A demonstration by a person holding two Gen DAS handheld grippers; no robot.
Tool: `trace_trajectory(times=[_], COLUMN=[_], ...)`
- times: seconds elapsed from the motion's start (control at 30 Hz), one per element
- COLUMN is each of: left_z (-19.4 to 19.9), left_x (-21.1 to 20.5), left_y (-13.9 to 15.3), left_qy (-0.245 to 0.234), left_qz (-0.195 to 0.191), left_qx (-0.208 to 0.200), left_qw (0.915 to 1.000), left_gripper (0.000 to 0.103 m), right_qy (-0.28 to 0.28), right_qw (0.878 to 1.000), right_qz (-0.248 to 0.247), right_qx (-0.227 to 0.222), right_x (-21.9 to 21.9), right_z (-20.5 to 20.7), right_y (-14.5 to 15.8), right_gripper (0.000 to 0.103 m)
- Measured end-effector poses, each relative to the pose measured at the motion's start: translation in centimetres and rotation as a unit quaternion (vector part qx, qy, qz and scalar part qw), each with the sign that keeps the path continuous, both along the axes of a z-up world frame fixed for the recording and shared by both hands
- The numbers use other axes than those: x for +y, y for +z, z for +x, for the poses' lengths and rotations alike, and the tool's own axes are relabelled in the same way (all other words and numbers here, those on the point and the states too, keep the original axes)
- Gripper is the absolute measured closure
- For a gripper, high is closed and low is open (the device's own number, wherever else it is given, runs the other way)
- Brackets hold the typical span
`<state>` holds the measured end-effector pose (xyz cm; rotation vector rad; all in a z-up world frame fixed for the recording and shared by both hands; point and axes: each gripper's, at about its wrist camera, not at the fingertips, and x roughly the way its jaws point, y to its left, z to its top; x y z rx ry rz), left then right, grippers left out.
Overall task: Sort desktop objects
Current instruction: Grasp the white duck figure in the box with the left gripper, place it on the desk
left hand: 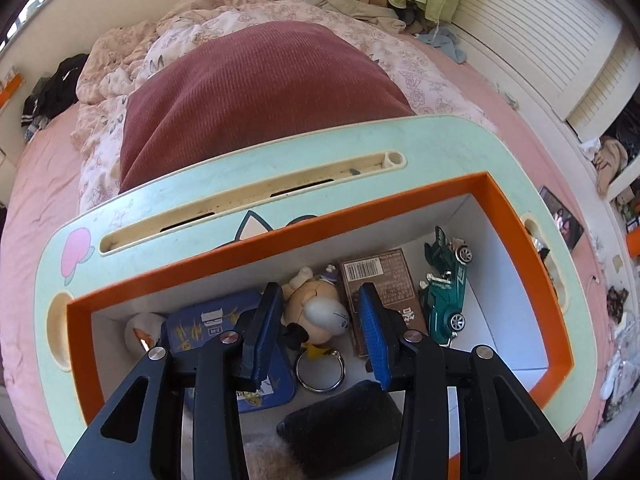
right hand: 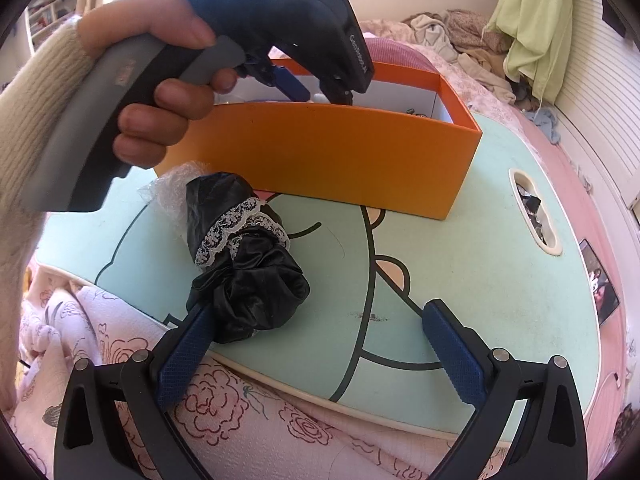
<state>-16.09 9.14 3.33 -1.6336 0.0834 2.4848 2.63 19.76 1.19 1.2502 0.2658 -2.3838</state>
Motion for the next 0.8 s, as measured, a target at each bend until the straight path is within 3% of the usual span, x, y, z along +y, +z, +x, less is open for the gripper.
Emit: trace_trajectory(times=[0.33, 0.37, 0.4, 0.43, 0.5, 0.6, 0.7, 0.8], left_z=[0.9, 1.3, 1.5, 1.8, 2.7, 3.4, 2.8, 1.8], left_x=[-2.6, -3.0, -3.2, -3.5, -3.6, -3.3, -3.4, -2.9], left_y=[0.3, 0.9, 1.4, 2.1, 3.8, 5.5, 5.4, 4.1], left_qy=[0.001, 0.003, 0.002, 0.0, -0.008, -0.011, 0.0, 0.007], left_qz=[0.055, 0.065, 0.075, 0.092, 0.114, 0.095, 0.094, 0.056], left_qx=[0.01, 0.02, 0.028, 0.033, 0.048, 0.067, 0.043, 0.027], left_qw=[0.9984, 0.9977, 0.9968, 0.9952, 0.9923, 0.9932, 0.9946, 0.998], left_gripper=[0.071, 0.093, 0.101, 0.103, 0.103, 0.103, 0.088, 0.085], right_qy=[-0.001, -0.001, -0.001, -0.001, -0.001, -0.001, -0.002, -0.002], right_qw=[1.0, 1.0, 1.0, 1.0, 1.0, 1.0, 1.0, 1.0], right_qz=[0.0, 0.0, 0.0, 0.0, 0.0, 0.0, 0.0, 0.0], right_qx=[0.001, 0.001, 0.001, 0.001, 0.001, 0.001, 0.001, 0.001], right_x=[-0.1, -0.1, -0.1, -0.1, -0.1, -0.1, -0.1, -0.2], right_z=[0.0, 0.0, 0.0, 0.1, 0.1, 0.1, 0.1, 0.1], right_y=[-0.2, -0.1, -0.2, -0.2, -0.2, -0.2, -0.1, -0.1], right_gripper=[0.001, 0.001, 0.001, 0.001, 0.001, 0.001, 0.001, 0.001])
